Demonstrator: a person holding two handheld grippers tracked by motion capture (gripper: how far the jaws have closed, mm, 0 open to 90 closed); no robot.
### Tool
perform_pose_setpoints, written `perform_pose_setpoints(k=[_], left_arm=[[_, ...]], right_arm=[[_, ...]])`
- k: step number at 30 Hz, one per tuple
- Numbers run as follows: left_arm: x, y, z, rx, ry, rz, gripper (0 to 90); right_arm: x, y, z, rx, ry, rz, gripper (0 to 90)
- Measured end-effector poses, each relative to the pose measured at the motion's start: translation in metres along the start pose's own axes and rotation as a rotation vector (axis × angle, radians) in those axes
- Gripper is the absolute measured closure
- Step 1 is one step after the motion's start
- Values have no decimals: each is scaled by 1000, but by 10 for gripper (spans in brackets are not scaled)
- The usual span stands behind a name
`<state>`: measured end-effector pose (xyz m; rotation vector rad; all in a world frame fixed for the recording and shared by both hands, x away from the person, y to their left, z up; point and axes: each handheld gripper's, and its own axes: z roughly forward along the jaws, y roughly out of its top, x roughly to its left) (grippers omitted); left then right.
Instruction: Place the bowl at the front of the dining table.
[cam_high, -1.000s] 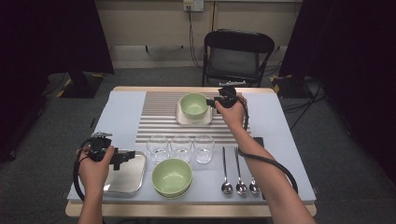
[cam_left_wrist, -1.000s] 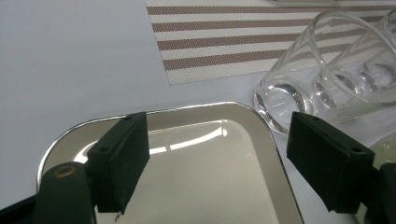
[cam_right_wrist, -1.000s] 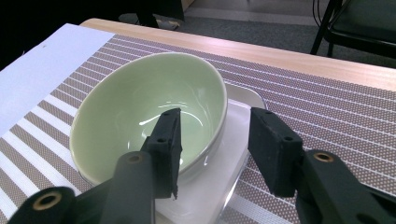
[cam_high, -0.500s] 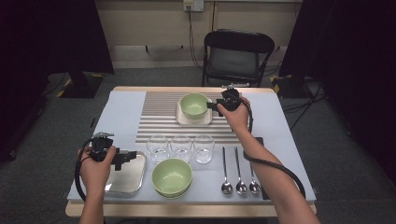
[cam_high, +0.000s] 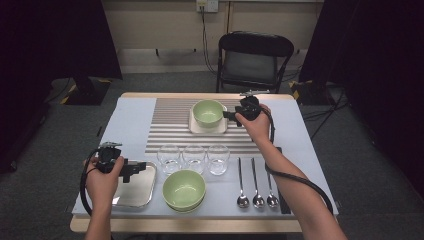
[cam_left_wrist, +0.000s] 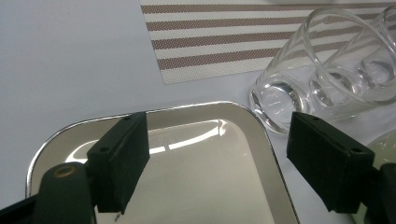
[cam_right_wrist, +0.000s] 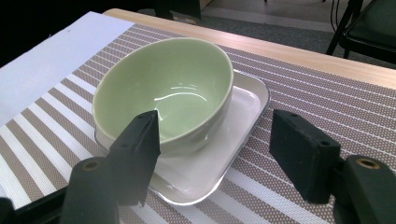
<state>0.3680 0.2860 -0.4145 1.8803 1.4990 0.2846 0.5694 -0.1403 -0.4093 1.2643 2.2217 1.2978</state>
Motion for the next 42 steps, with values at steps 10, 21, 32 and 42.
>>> perform_pose_setpoints(k=[10, 21, 32, 42], left_arm=[[0, 0, -1, -2, 0, 0, 212], [1, 0, -1, -14, -2, -12, 210], [1, 1, -3, -17, -3, -9, 206], [3, 1, -6, -24, -6, -3, 205]], right_arm=[[-1, -3, -7, 9, 21, -38, 293], [-3, -8, -15, 4, 24, -44, 279], [-2, -13, -24, 5, 32, -59, 277], [0, -18, -31, 5, 33, -63, 277]])
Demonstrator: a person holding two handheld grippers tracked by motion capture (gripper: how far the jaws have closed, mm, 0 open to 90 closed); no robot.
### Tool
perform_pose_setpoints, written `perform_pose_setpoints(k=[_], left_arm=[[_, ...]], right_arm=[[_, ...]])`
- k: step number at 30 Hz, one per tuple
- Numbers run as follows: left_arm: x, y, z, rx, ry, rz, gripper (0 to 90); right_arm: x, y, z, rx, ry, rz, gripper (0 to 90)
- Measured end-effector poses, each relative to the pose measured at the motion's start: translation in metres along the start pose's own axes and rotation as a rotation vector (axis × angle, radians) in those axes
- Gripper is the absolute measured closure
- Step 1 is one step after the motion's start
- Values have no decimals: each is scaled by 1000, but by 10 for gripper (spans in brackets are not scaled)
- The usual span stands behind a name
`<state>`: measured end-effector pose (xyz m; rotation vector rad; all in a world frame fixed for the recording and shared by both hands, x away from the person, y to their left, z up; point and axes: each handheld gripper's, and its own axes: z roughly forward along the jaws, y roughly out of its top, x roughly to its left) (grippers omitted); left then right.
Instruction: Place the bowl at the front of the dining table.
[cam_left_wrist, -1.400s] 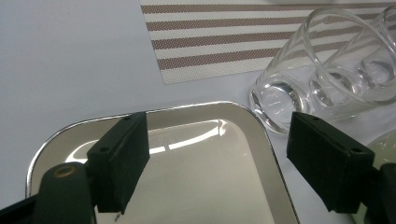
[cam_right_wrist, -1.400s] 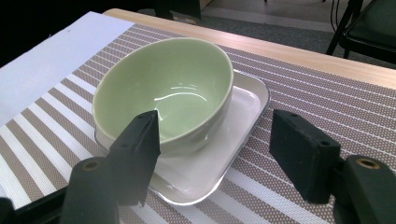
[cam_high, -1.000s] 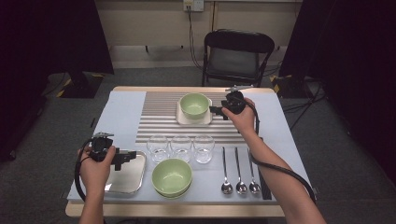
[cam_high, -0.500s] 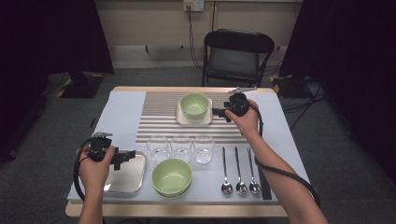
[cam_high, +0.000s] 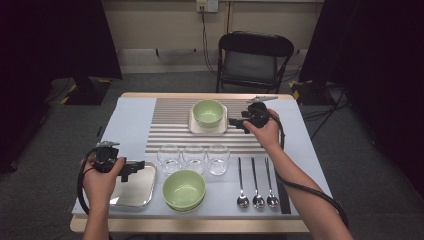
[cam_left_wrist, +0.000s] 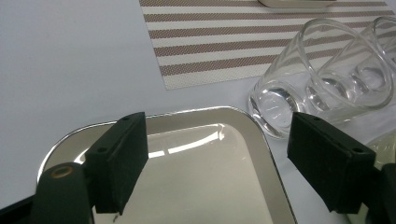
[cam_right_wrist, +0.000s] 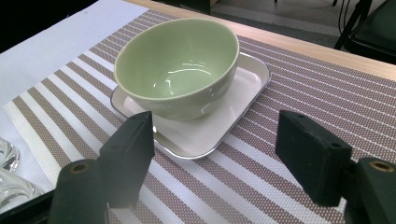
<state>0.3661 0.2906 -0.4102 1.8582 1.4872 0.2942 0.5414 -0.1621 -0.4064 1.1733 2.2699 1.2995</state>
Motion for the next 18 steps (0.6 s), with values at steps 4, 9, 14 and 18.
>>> perform_pose_setpoints(k=[4, 9, 14, 18], left_arm=[[1, 0, -1, 0, 2, 0, 206], [0, 0, -2, -1, 6, 5, 207], [-1, 0, -1, 5, 2, 10, 207], [-2, 0, -1, 5, 4, 13, 207]], right_arm=[[0, -2, -1, 0, -2, -2, 277], [0, -4, -4, 2, 2, -8, 276], [0, -6, -8, 2, 2, -8, 275], [-2, -8, -11, 2, 0, -13, 275]])
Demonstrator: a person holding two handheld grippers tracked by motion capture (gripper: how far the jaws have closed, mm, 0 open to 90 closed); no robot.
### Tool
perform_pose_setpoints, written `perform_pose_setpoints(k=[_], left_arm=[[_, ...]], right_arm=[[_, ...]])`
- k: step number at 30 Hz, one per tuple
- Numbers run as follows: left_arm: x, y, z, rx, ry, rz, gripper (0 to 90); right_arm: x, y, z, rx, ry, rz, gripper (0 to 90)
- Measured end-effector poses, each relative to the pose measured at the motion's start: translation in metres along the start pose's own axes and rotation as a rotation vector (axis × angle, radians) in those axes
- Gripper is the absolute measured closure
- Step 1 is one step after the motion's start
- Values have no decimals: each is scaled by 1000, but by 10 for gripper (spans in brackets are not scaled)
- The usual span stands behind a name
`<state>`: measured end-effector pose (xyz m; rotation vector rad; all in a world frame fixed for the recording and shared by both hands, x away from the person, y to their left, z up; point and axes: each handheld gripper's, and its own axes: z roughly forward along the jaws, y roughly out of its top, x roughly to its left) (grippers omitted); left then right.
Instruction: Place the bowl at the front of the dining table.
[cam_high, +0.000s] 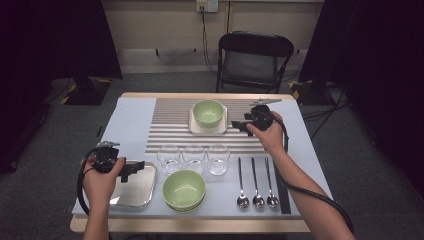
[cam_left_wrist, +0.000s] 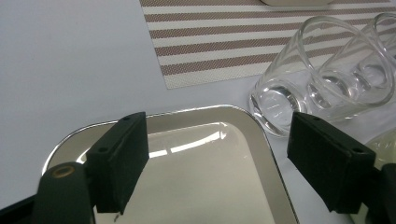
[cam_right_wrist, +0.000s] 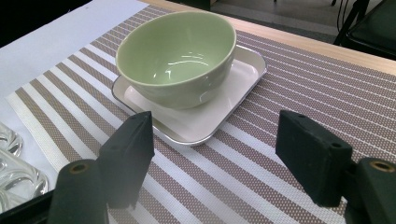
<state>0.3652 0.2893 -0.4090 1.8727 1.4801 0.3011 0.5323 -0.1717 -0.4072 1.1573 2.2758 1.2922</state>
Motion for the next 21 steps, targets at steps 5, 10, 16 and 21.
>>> perform_pose_setpoints(k=[5, 10, 16, 21], left_arm=[[-1, 1, 0, 0, -2, 2, 207], [-1, 1, 0, -1, -2, 4, 208], [0, 0, -1, -3, 2, 1, 208], [0, 0, -1, -4, 0, -1, 207]], right_arm=[[-2, -2, -4, 3, -7, -1, 274], [-2, -5, -7, 8, -10, -12, 275], [-2, -6, -6, 16, -3, -19, 275], [-1, -5, -7, 13, 3, -26, 275]])
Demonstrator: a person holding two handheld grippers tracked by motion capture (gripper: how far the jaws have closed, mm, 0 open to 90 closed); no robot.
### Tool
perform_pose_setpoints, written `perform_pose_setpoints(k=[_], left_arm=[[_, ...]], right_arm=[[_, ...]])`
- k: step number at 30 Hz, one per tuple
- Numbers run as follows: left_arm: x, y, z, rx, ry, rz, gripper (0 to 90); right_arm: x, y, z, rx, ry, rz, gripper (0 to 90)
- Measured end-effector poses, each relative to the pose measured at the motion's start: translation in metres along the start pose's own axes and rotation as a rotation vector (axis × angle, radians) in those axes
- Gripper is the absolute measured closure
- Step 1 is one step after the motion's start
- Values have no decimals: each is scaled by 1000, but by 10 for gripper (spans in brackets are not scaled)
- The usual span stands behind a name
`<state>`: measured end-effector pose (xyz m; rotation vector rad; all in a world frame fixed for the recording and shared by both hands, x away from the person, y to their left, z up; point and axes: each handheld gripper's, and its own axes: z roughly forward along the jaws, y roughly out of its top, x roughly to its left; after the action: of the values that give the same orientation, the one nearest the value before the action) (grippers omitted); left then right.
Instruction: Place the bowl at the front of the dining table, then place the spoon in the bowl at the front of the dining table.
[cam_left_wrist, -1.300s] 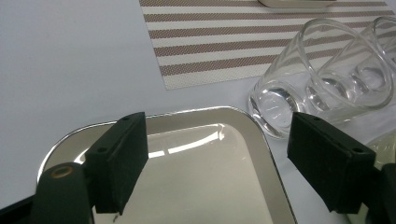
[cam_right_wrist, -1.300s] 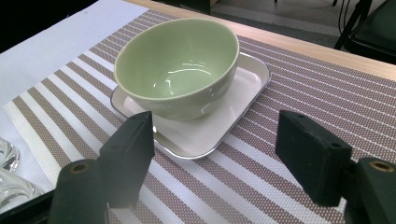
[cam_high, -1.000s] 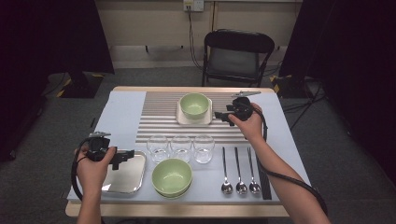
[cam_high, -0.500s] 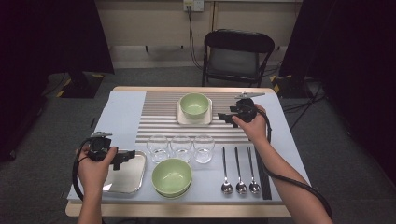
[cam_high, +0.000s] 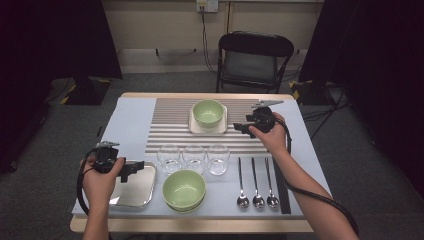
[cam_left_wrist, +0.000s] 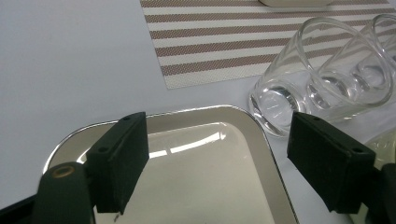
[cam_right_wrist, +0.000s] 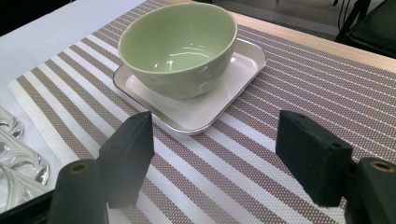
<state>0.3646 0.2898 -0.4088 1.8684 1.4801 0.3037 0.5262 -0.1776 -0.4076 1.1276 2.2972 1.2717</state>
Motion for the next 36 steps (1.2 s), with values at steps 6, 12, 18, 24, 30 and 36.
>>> perform_pose_setpoints(k=[6, 12, 18, 24, 30, 36], left_arm=[[0, 0, 0, 0, -5, 1, 208], [-1, 1, 1, 1, -8, 2, 208], [-1, 1, 2, 4, -15, -3, 206], [1, 2, -2, -17, -19, -10, 197], [0, 2, -2, -3, -34, 0, 184], [-3, 4, -3, 0, -50, 13, 184]], right_arm=[[0, 1, -4, -5, 4, -1, 275], [-1, 0, -8, -10, 2, -2, 275], [-1, -1, -11, -3, 3, -2, 274], [-3, 0, -16, -11, 0, -7, 274], [-5, -2, -20, -11, -2, -5, 274], [-6, -3, -23, -7, -4, -3, 273]])
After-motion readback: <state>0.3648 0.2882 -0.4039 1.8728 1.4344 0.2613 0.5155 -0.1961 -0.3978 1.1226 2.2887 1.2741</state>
